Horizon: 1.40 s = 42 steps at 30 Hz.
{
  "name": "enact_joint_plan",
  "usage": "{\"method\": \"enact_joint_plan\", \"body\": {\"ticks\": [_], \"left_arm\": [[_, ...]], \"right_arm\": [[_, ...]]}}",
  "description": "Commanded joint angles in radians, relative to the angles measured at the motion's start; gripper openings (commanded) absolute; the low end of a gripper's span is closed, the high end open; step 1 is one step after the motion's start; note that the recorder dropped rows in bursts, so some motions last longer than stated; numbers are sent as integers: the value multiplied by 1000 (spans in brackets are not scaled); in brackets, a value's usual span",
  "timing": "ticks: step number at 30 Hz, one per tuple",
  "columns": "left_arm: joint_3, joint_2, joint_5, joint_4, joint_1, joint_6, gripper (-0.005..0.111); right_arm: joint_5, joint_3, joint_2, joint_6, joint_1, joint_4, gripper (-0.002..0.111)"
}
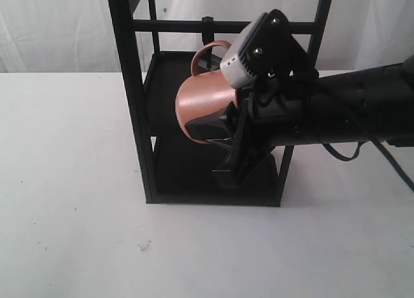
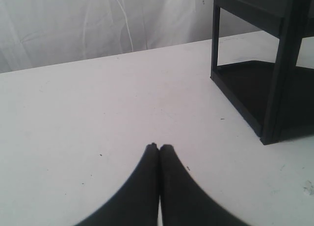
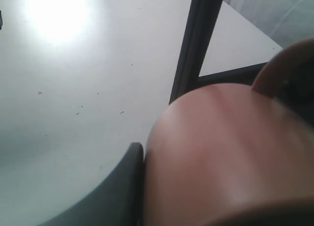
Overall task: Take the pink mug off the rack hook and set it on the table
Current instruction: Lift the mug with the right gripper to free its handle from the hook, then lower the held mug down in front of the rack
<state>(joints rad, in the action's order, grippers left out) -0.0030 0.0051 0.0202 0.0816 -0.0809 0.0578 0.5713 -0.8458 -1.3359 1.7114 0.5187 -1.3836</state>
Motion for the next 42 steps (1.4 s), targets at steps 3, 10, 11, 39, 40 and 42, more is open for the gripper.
{"method": "enact_joint_plan", "body": {"ticks": [3,10,11,39,40,42], "left_arm": [[3,-5,4,-1,2,-7,0],[3,-5,4,-1,2,-7,0],[3,-5,4,-1,2,-7,0],[3,-5,4,-1,2,-7,0],[3,-5,4,-1,2,-7,0],[3,-5,4,-1,2,-7,0]], "right_arm": [[8,-2,10,13,0,-8,0],[124,-2,21,-18,0,61,0],[142,-2,27,-39,1,86,0],[236,-2,77,-359,114,496,0],[233,-2,77,-362,122,496,0],[231,-2,77,-407,143,547,0]]}}
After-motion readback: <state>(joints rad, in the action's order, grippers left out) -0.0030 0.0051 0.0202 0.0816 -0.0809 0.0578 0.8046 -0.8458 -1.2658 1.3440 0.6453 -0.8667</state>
